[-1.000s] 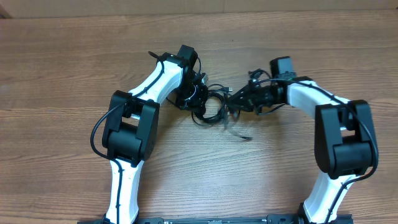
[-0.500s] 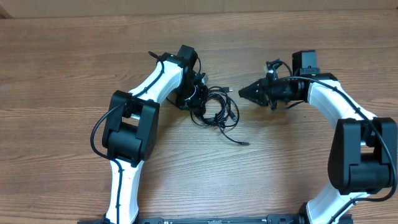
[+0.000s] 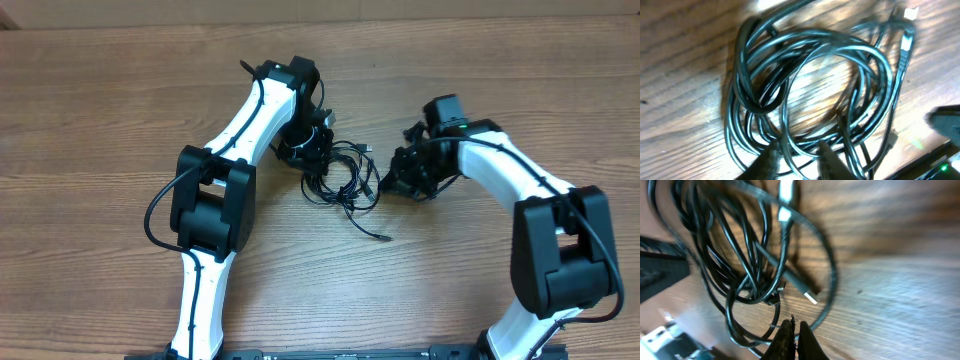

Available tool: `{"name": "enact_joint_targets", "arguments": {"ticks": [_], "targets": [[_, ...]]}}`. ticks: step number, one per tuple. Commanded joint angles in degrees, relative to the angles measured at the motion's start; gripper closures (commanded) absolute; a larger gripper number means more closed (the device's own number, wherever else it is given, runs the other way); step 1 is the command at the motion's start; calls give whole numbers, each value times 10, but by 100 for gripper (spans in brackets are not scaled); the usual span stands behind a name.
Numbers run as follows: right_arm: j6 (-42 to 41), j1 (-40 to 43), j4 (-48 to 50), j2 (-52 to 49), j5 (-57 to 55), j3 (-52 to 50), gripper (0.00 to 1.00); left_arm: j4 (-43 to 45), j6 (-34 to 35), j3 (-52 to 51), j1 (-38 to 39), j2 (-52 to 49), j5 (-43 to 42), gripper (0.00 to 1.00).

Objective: Untangle cables

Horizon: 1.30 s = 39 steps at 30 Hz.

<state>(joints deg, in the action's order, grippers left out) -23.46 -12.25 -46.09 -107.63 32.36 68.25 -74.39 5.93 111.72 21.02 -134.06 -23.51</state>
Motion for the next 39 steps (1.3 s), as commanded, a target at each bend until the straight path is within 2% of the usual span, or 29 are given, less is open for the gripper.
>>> {"name": "enact_joint_targets", "arguments": {"ticks": [1, 6, 11, 13, 16, 19, 21, 24, 26, 29, 30, 35, 39], "targets": [[-43, -65, -2, 9, -54, 3, 96, -8, -5, 29, -1, -3, 2, 0], [-105, -150, -1, 9, -58, 3, 96, -33, 12, 29, -8, -3, 7, 2], [-155, -230, 55, 9, -89, 3, 96, -52, 26, 29, -23, -3, 65, 2], [-160, -252, 85, 9, -106, 3, 96, -58, 34, 29, -31, -3, 85, 2], [-143, -260, 92, 10, -127, 14, 96, -79, 50, 29, -50, -3, 134, 8], [-87, -237, 49, 23, -127, 61, 96, -88, 59, 29, -85, -3, 110, 9], [-57, -216, 11, 29, -130, 92, 96, -90, 40, 29, -96, -3, 63, 13], [-33, -175, -48, 30, -152, 122, 95, -101, -10, 29, -101, -3, 2, 30], [-26, -149, -68, 29, -185, 121, 95, -110, -19, 28, -95, -3, 1, 37], [-26, -120, -88, 25, -245, 115, 95, -130, -23, 28, -70, -3, 1, 58], [-26, -114, -90, 24, -259, 115, 95, -136, -24, 28, -61, -1, 1, 62], [-25, -71, -90, 21, -349, 110, 95, -165, -21, 28, 13, 12, 2, 67], [-17, -41, -85, 21, -352, 108, 96, -183, 0, 28, 58, 25, 1, 66]]}}
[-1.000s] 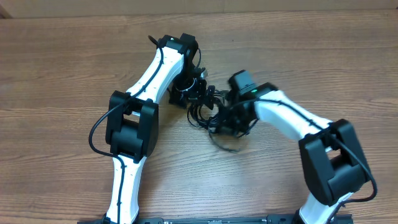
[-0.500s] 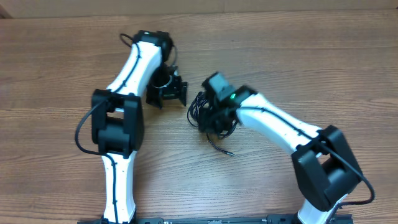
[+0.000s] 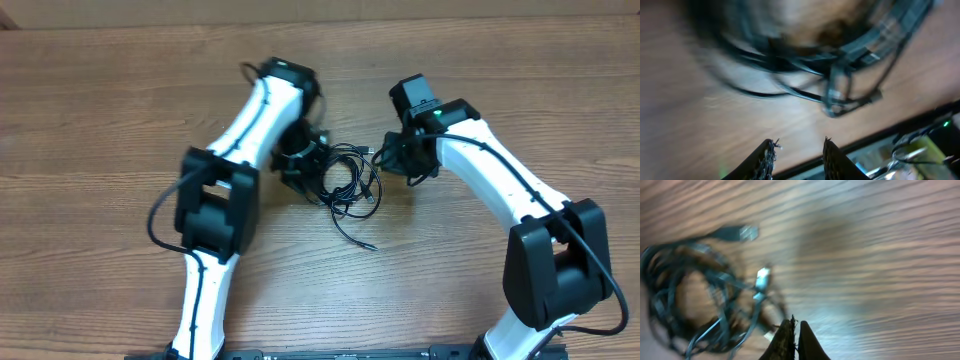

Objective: Untangle cables

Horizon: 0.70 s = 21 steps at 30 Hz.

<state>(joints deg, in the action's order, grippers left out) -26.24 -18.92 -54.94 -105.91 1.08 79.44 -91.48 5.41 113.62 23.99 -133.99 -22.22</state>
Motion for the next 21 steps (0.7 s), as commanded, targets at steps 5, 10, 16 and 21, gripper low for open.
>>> {"name": "enact_joint_targets", "arguments": {"ticks": [5, 10, 16, 21], "targets": [[16, 63, 3, 3, -24, -3, 96, -16, 20, 5, 80, 27, -9, 62], [30, 81, 2, 3, -8, -4, 96, 28, 85, -33, 124, 27, 38, 62], [30, 82, 2, 3, -2, -4, 95, 84, 194, -111, 138, 27, 230, 62], [40, 80, 4, 3, 84, -4, 95, 66, 202, -119, 105, 28, 317, 67]]}}
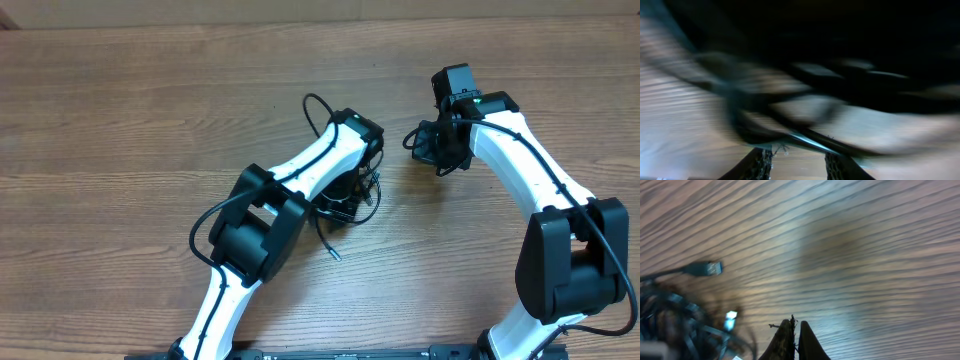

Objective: Untangle cables

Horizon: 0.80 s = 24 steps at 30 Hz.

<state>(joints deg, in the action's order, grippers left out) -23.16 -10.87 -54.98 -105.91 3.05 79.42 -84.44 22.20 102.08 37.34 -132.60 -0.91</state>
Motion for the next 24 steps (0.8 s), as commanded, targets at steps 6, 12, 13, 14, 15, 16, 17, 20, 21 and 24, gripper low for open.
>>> {"name": "enact_joint_targets", "arguments": {"ticks": [6, 12, 13, 14, 15, 16, 17, 20, 21, 24], "targets": [[10, -16, 18, 3, 127, -4, 96, 24, 32, -3, -79, 14, 160, 67], [10, -59, 38, 3, 136, -7, 95, 63, 6, -3, -129, 14, 158, 66], [10, -74, 48, 3, 136, -7, 95, 78, -11, -3, -140, 14, 140, 67], [10, -83, 56, 3, 136, -7, 95, 86, -27, -3, -144, 14, 123, 67], [10, -92, 63, 3, 136, -7, 95, 96, -47, -3, -148, 14, 98, 67], [9, -100, 70, 3, 136, -7, 95, 101, -62, -3, -151, 14, 77, 68], [9, -107, 78, 3, 136, -7, 95, 104, -72, -3, -154, 14, 60, 68], [9, -127, 101, 3, 136, -7, 95, 107, -82, -2, -164, 15, 31, 73], [10, -133, 108, 3, 136, -7, 95, 106, -87, 0, -167, 17, 21, 75], [32, -146, 131, 3, 136, -7, 90, 110, -116, 9, -186, 44, -55, 75]]}}
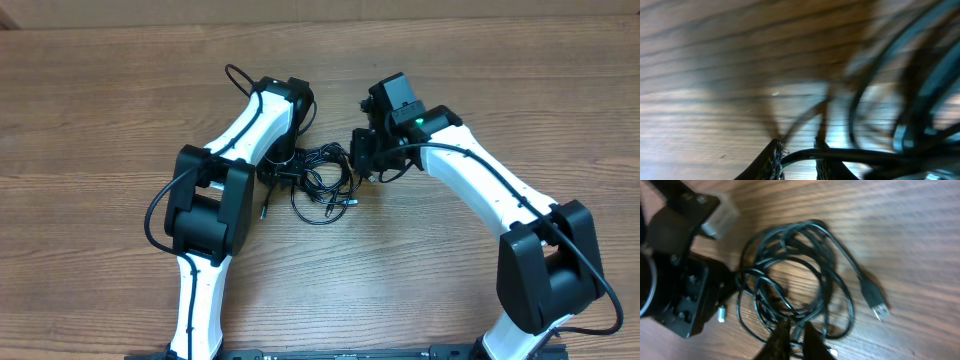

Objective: Untangle cables

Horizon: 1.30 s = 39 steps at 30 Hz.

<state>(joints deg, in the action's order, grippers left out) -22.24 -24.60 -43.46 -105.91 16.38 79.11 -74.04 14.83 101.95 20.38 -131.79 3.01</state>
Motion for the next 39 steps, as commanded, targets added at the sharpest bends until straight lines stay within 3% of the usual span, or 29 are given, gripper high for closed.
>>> {"name": "enact_joint_targets", "arguments": {"ticks": [1, 4, 7, 18, 23, 28, 35, 37, 39], "targets": [[32, -9, 22, 3, 2, -4, 85, 10, -47, 12, -27, 56, -132, 75], [46, -9, 25, 3, 2, -4, 84, 14, -65, 12, -46, 94, -208, 72], [45, -8, 28, 2, 2, -11, 84, 15, -64, 12, -55, 118, -233, 71], [8, -9, 44, -68, 50, -38, 87, 42, 33, 12, -57, 115, -234, 71], [3, -9, 41, -107, 107, -38, 84, 40, 36, 12, -57, 115, -234, 70], [-52, -15, -21, -116, 140, -38, 85, 34, 36, 12, -57, 115, -234, 69], [-66, -87, -62, -116, 149, -38, 85, 33, 36, 12, -57, 115, -217, 66], [-64, -106, -65, -116, 153, -36, 95, 30, 36, 12, -57, 115, -212, 66], [-62, -116, -80, -113, 153, -26, 96, 23, 36, 12, -57, 115, -200, 67]]}}
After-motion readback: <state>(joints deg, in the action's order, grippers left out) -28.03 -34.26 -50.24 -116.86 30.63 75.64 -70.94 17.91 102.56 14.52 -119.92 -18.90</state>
